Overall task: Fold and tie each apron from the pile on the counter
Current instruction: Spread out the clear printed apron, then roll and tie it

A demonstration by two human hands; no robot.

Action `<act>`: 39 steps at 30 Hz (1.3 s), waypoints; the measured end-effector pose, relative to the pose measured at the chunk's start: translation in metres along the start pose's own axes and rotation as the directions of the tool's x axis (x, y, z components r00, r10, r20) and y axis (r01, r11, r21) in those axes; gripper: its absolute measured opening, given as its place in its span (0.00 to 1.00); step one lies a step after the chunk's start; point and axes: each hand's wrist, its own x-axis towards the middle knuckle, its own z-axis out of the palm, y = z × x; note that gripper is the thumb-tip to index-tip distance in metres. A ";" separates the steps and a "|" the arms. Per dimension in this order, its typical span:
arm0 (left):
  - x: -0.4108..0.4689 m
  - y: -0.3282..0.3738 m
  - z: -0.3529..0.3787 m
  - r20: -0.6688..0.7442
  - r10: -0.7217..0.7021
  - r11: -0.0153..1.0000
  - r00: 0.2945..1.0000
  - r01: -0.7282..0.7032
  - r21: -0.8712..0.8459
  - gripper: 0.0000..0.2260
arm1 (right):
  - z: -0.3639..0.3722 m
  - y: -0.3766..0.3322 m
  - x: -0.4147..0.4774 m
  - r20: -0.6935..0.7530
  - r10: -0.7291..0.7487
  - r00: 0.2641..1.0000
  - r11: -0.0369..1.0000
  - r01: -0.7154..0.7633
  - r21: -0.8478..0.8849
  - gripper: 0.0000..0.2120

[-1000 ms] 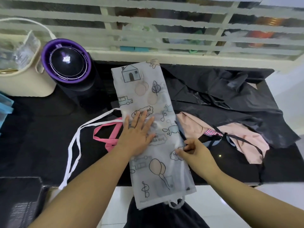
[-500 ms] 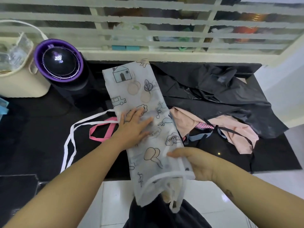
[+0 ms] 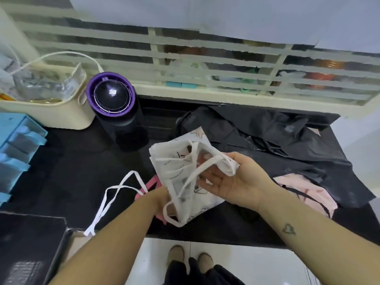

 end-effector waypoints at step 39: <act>0.000 -0.040 0.027 -0.310 0.307 0.909 0.900 -0.374 -0.185 0.13 | -0.080 -0.002 0.083 -0.127 -0.512 0.850 0.223 -0.012 -0.975 0.27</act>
